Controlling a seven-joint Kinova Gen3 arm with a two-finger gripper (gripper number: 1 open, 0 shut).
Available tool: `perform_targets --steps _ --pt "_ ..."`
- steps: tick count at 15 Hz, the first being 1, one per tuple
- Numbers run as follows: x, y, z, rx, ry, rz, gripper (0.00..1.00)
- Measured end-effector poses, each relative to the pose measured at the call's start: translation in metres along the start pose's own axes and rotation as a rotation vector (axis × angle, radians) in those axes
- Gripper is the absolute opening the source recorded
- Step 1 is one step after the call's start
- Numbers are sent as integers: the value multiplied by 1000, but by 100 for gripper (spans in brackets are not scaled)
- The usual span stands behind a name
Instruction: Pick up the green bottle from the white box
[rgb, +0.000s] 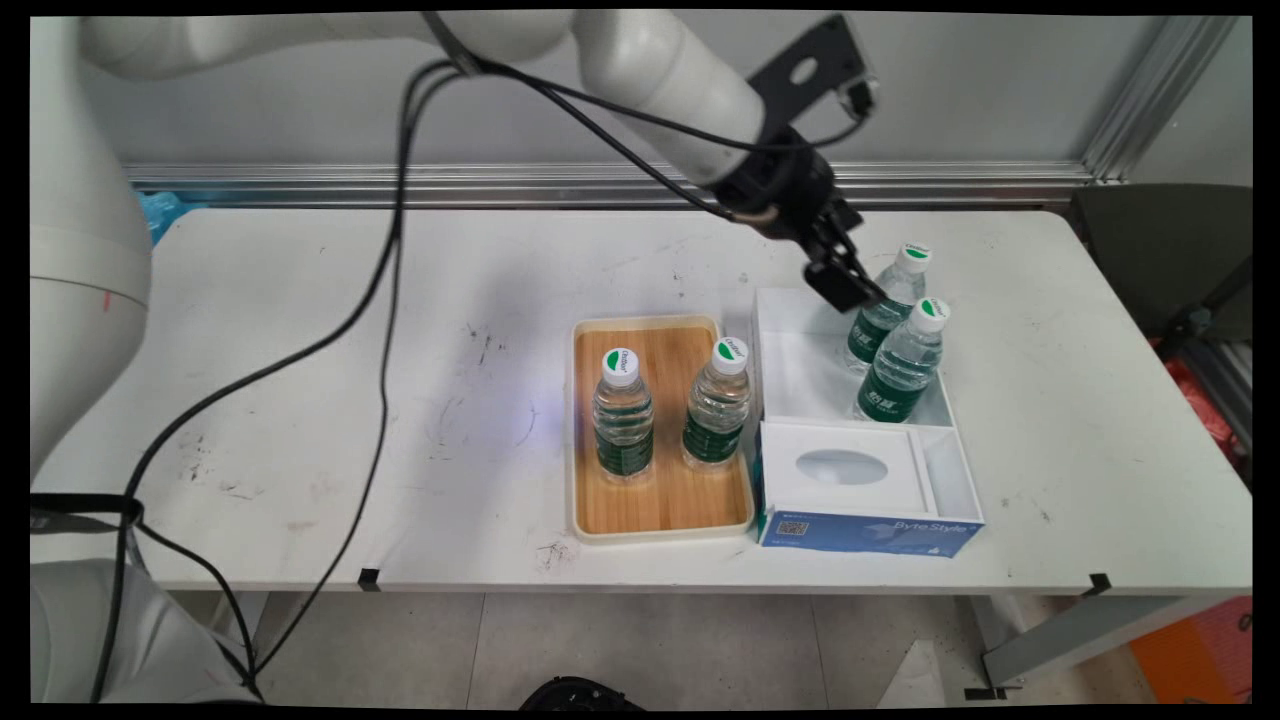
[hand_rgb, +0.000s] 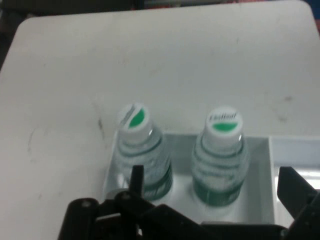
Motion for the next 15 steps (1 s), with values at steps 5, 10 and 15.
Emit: perform_targets --steps 5,10,15 --pt "-3 12 45 -22 10 -47 100" --pt "-5 19 73 -30 15 -77 100" --pt "-9 26 99 -37 9 -119 100"
